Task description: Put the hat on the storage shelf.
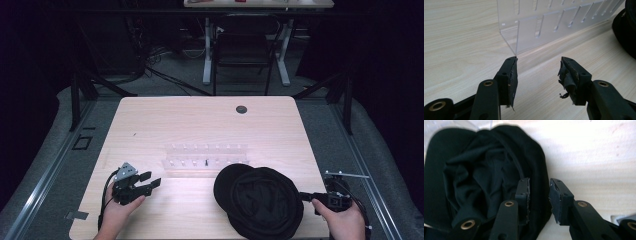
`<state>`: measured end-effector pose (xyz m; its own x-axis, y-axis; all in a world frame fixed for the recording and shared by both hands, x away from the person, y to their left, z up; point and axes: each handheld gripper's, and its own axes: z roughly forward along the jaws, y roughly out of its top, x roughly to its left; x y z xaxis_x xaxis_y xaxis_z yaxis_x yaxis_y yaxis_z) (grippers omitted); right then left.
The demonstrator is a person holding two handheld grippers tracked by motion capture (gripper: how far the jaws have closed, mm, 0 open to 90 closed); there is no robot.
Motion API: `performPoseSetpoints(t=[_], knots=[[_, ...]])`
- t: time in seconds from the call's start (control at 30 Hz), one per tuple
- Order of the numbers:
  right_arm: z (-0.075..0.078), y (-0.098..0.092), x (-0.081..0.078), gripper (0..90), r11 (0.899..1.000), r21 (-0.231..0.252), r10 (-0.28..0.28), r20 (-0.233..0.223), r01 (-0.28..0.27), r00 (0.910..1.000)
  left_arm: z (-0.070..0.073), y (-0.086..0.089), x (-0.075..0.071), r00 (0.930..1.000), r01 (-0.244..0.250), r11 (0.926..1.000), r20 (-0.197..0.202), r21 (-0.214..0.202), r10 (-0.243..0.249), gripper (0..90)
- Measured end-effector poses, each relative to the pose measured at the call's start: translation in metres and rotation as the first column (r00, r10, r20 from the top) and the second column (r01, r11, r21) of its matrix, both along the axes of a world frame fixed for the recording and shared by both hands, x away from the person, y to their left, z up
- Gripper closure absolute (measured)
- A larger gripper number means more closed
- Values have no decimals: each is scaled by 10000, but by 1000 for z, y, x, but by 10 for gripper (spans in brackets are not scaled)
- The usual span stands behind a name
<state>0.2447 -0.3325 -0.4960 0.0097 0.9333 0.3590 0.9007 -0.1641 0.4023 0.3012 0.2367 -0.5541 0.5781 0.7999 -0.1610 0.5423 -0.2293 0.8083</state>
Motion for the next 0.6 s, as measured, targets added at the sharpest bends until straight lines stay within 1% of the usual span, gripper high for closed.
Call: performPoseSetpoints(t=[0.03, 0.07, 0.1, 0.13, 0.2, 0.27, 0.3, 0.33, 0.37, 0.43, 0.47, 0.5, 0.57, 0.6], knots=[[-4, 2, -1, 691, 9996, 274, -64, 40, 63, 10000, 0, 0, 0, 10000, -24, 10000, 29, -3, 24, 487], [-3, 1, -2, 691, 9999, -107, 91, -198, -93, 9998, -1, 0, 1, 10000, -36, 10000, 50, 10, 36, 486], [-7, 3, -3, 691, 9997, 251, -2, -29, 2, 10000, -1, 0, 1, 10000, -1, 10000, -13, 49, 1, 486], [-9, 3, -3, 692, 9998, 175, 49, -141, -47, 9999, -1, 0, 1, 10000, -5, 10000, -15, 38, 5, 486], [-13, 3, -4, 702, 9998, 151, 103, -199, -100, 9997, -1, 0, 1, 10000, -19, 10000, -5, 50, 19, 486], [-16, 3, -3, 747, 9997, 175, 188, -241, -184, 9995, -1, 0, 1, 10000, -49, 10000, -22, 38, 49, 486], [-17, 2, -3, 778, 9994, 245, 250, -189, -246, 9995, -1, 0, 1, 10000, -65, 10000, -10, 24, 65, 486], [-18, 3, -2, 809, 9993, 313, 189, -133, -185, 9997, -1, 0, 1, 10000, -76, 10000, -8, 12, 76, 486], [-17, 2, 0, 830, 9989, 274, 392, -204, -386, 9990, -1, 0, 1, 10000, -79, 10000, -8, 16, 79, 486], [-17, 3, 3, 852, 9988, 231, 443, -188, -439, 9988, -2, 0, 1, 10000, -69, 10000, -22, 33, 69, 486], [-15, 2, 5, 857, 9981, -192, 578, -359, -585, 9977, -2, 0, 1, 10000, -67, 10000, -20, 49, 67, 486], [-16, 4, 8, 860, 9990, 145, 419, -149, -417, 9990, -2, 0, 2, 10000, -49, 10000, -14, 64, 49, 486], [-14, 4, 13, 862, 9990, -44, 454, -159, -455, 9988, -2, 0, 2, 10000, -45, 10000, -12, 70, 45, 486], [-13, 3, 16, 863, 9985, -20, 550, -133, -551, 9984, -2, 0, 2, 10000, -39, 10000, -14, 70, 39, 486]])
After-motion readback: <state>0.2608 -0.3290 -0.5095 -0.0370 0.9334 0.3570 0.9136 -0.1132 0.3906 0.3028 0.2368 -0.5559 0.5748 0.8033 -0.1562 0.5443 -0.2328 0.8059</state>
